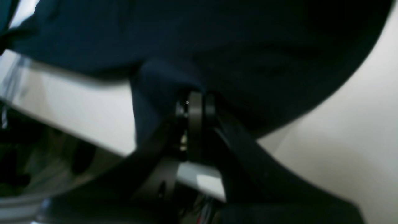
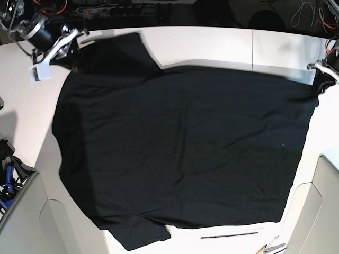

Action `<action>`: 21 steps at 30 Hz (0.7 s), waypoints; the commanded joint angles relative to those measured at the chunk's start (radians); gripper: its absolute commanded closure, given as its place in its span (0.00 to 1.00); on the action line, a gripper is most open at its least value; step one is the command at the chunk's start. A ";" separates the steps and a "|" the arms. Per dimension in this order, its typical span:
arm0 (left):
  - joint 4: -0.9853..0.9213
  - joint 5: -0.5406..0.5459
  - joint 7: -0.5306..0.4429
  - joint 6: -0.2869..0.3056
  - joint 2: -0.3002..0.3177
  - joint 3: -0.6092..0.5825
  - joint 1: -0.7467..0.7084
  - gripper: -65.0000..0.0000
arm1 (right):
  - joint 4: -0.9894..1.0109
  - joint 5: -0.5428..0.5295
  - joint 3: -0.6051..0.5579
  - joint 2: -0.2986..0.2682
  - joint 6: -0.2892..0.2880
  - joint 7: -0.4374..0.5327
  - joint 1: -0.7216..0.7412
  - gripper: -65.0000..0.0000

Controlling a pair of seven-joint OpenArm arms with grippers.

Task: Fold the T-shirt properly
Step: 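Lift the shoulders and fold them over toward the hem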

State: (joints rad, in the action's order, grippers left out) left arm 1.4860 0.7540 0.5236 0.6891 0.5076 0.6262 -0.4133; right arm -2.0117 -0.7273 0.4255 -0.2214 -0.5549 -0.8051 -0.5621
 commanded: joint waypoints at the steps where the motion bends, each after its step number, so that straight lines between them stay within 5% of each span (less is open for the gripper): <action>1: 0.016 0.014 -0.026 0.009 0.022 0.005 0.023 1.00 | -0.013 -0.012 0.009 -0.008 -0.003 0.019 0.011 1.00; 14: -0.099 -0.210 -0.120 -0.016 0.023 -0.091 0.245 1.00 | 0.167 0.077 0.009 -0.017 -0.003 0.021 0.347 1.00; 21: -0.114 -0.229 -0.131 -0.023 0.022 -0.091 0.356 1.00 | 0.323 0.086 0.009 -0.017 -0.004 0.019 0.547 1.00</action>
State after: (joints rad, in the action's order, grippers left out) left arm 1.3567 0.5156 0.4179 0.6701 0.5068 0.5266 -0.0669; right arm -1.6722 -0.6262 0.4278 -0.2245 -0.5594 -0.8131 -0.0299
